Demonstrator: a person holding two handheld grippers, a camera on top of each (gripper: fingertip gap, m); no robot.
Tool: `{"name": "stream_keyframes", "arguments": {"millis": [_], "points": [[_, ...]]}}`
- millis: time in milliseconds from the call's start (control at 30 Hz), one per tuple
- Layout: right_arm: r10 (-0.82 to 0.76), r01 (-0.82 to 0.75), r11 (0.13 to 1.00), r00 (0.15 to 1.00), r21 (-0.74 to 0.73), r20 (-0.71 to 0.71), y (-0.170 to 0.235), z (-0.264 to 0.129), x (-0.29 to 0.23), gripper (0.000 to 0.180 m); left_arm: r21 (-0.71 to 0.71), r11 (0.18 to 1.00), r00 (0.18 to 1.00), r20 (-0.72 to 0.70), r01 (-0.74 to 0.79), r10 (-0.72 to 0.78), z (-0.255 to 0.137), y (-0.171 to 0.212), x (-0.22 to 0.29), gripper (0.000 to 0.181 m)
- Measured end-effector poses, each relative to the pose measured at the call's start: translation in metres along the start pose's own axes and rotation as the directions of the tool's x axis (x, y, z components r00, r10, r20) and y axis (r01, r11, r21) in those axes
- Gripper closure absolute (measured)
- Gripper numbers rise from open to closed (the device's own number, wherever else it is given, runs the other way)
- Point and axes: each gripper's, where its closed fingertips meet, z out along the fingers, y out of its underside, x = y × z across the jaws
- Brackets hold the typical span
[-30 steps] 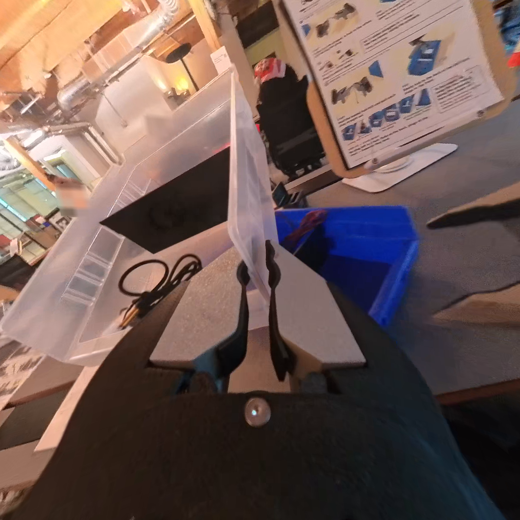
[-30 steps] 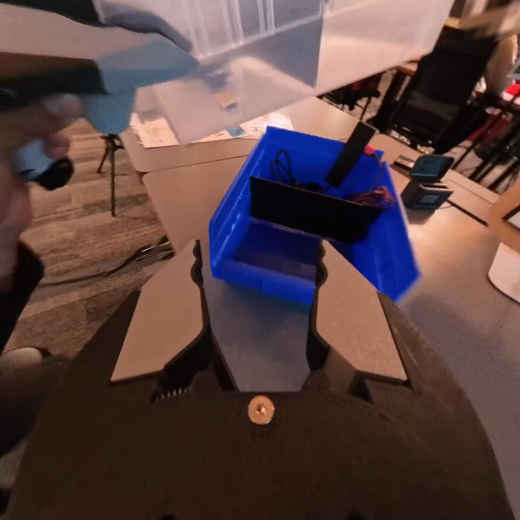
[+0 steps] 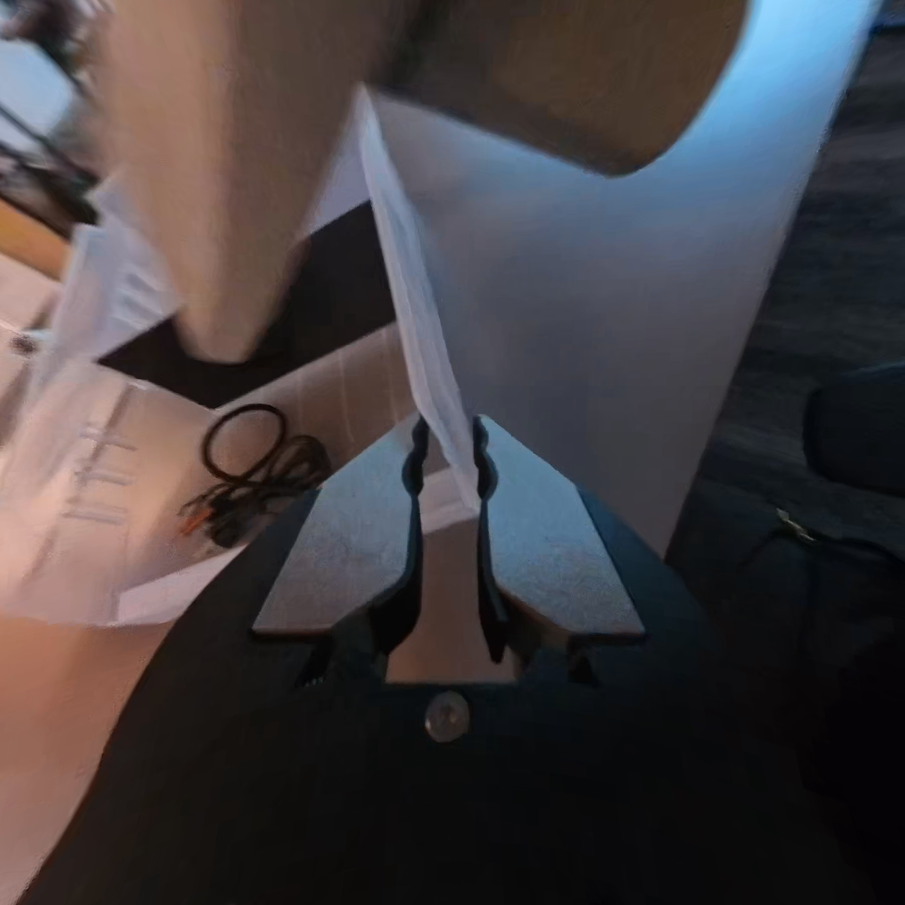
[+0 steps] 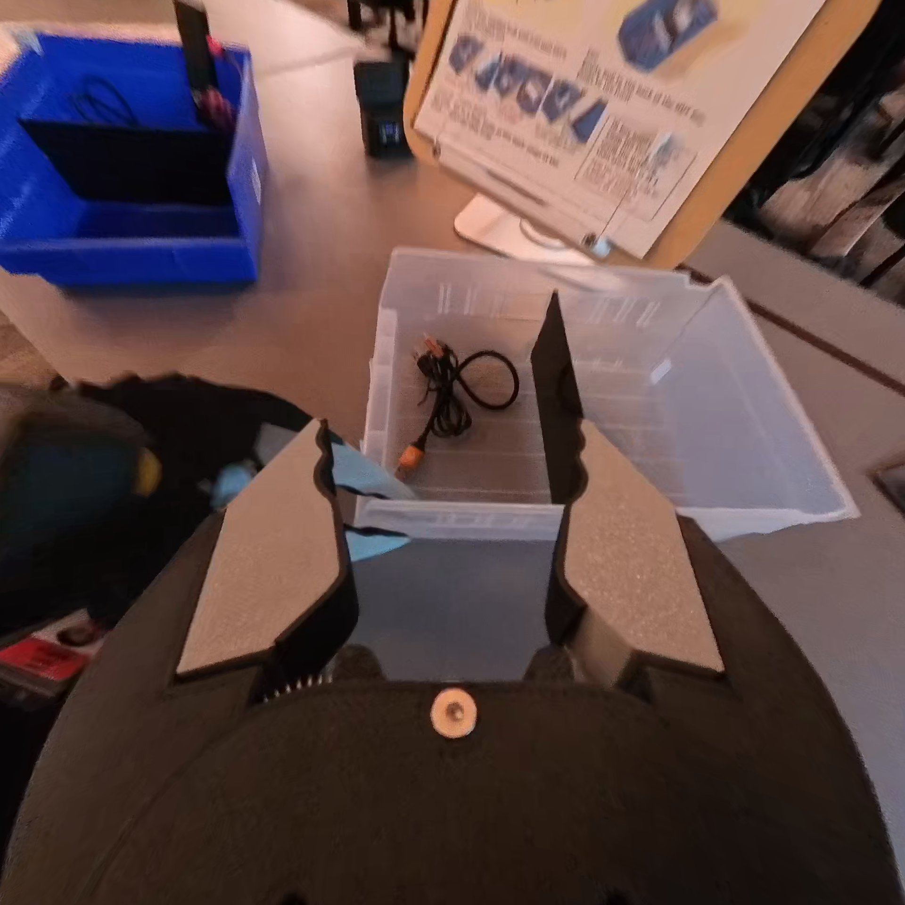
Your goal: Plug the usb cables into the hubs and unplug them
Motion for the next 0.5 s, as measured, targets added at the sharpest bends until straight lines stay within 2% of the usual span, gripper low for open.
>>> {"name": "stream_keyframes", "arguments": {"millis": [33,133,167,200,267,300,333,433,500], "points": [[-0.001,0.001,0.999,1.0,-0.04,-0.017,0.009,0.005,0.006,0.083,0.014,1.0,0.997,-0.071,0.028,-0.027,-0.009,0.0,0.005,0.155],[0.03,-0.039,0.993,0.996,-0.112,-0.078,0.024,0.011,0.024,0.089,0.028,0.992,0.986,-0.111,0.126,-0.122,-0.052,0.004,-0.015,0.124],[0.042,-0.047,0.993,0.998,-0.111,-0.04,0.022,0.012,0.015,0.095,0.004,0.99,0.984,-0.111,0.138,-0.136,-0.068,0.012,-0.023,0.111],[0.039,-0.036,0.995,0.999,-0.09,0.027,0.016,0.014,-0.002,0.096,-0.024,0.989,0.986,-0.082,0.144,-0.146,-0.084,0.025,-0.034,0.109],[-0.019,0.024,0.999,0.986,-0.029,0.166,0.001,0.018,-0.047,0.088,-0.076,0.986,0.988,0.045,0.151,-0.147,-0.116,0.059,-0.067,0.12],[-0.054,0.059,0.998,0.977,-0.018,0.208,-0.002,0.022,-0.068,0.08,-0.11,0.981,0.981,0.125,0.162,-0.148,-0.132,0.081,-0.085,0.129],[-0.087,0.095,0.995,0.969,-0.026,0.232,-0.002,0.029,-0.084,0.079,-0.146,0.972,0.969,0.191,0.185,-0.156,-0.147,0.104,-0.1,0.132],[-0.136,0.168,0.981,0.953,-0.097,0.27,0.01,0.057,-0.116,0.086,-0.205,0.925,0.935,0.228,0.319,-0.271,-0.177,0.166,-0.117,0.13],[-0.116,0.18,0.961,0.951,-0.209,0.286,0.031,0.075,-0.12,0.102,-0.229,0.891,0.905,0.27,0.393,-0.33,-0.193,0.204,-0.127,0.13]]}}
